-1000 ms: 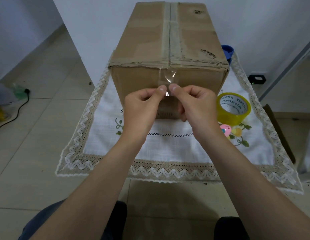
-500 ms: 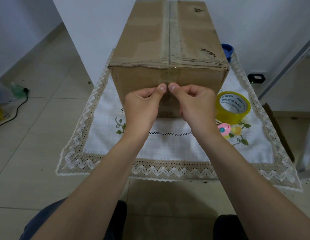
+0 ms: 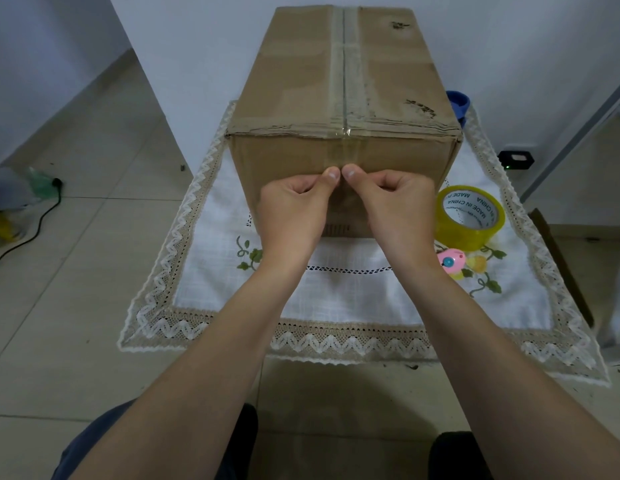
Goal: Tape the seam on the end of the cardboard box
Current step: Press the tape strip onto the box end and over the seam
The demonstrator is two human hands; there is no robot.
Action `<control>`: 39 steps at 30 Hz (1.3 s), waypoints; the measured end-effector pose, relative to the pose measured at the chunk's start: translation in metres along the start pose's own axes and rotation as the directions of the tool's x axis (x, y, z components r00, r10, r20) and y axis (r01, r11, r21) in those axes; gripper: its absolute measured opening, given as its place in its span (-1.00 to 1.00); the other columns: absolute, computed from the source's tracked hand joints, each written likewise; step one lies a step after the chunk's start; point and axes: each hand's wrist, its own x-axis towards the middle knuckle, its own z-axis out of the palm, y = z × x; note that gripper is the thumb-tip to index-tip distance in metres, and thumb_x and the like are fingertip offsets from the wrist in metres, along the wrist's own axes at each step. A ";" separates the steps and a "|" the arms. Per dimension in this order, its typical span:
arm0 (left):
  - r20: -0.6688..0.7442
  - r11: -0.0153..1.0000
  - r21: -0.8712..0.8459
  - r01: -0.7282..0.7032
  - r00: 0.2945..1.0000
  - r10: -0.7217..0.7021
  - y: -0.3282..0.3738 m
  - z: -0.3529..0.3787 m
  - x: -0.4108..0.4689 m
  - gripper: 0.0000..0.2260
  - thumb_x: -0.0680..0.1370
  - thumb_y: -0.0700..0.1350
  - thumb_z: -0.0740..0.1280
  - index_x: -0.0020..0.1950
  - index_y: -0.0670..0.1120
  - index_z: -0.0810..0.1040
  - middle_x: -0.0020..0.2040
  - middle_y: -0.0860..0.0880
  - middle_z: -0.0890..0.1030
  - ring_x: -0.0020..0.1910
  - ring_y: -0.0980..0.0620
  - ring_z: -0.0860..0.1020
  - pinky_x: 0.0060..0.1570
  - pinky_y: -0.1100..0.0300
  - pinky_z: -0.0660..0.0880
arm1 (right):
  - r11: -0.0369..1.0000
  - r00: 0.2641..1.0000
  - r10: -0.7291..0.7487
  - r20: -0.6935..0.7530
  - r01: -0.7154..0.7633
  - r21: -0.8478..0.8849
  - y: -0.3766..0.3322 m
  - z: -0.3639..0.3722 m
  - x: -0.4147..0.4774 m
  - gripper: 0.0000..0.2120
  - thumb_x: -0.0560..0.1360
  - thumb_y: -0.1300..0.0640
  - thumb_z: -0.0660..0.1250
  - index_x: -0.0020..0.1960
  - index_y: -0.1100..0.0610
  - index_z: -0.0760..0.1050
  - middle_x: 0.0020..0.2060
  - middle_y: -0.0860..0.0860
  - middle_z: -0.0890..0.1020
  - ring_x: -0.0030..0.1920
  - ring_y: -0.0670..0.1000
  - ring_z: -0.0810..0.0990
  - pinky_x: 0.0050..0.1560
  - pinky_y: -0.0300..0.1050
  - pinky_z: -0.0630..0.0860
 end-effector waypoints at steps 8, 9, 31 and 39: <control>0.019 1.000 0.002 0.023 1.000 -0.023 0.000 -0.001 0.002 -0.88 0.52 0.08 0.51 -0.17 0.10 0.77 -0.29 0.27 0.71 -0.20 0.46 0.63 -0.18 0.42 0.45 | 0.815 0.976 -0.210 0.055 0.206 -0.542 -0.010 -0.029 0.008 -0.43 0.49 -0.38 0.38 -0.37 0.10 0.64 -0.54 -0.01 0.57 -0.43 0.06 0.56 -0.26 0.08 0.59; 0.025 1.000 -0.002 0.029 0.999 -0.029 0.000 -0.001 0.002 -0.88 0.52 0.09 0.52 -0.16 0.08 0.77 -0.27 0.27 0.72 -0.21 0.48 0.62 -0.18 0.43 0.45 | 0.795 0.949 -0.310 0.053 0.289 -0.533 -0.014 -0.031 0.008 -0.44 0.52 -0.34 0.38 -0.37 0.11 0.62 -0.53 -0.02 0.56 -0.44 0.05 0.53 -0.29 0.07 0.56; 0.151 0.994 0.101 0.027 0.988 -0.043 0.016 -0.021 0.001 -0.81 0.58 -0.02 0.48 0.10 -0.10 0.76 -0.54 0.22 0.54 -0.64 0.32 0.41 -0.59 0.50 0.25 | 0.631 0.861 -0.450 0.236 0.494 -0.598 -0.050 -0.012 0.043 -0.59 0.35 -0.32 0.53 0.12 -0.17 0.69 0.10 -0.18 0.63 0.26 0.10 0.44 0.26 0.09 0.31; 0.287 0.864 0.497 -0.076 0.954 -0.081 0.040 -0.049 -0.009 -0.64 0.61 0.12 0.37 -0.30 -0.04 0.68 -0.61 0.16 0.48 -0.63 0.25 0.40 -0.35 0.18 0.32 | 0.539 0.801 -0.550 0.236 0.556 -0.632 -0.031 -0.006 0.030 -0.50 0.30 -0.25 0.56 0.16 -0.09 0.59 0.13 -0.12 0.61 0.25 0.15 0.47 0.28 0.07 0.26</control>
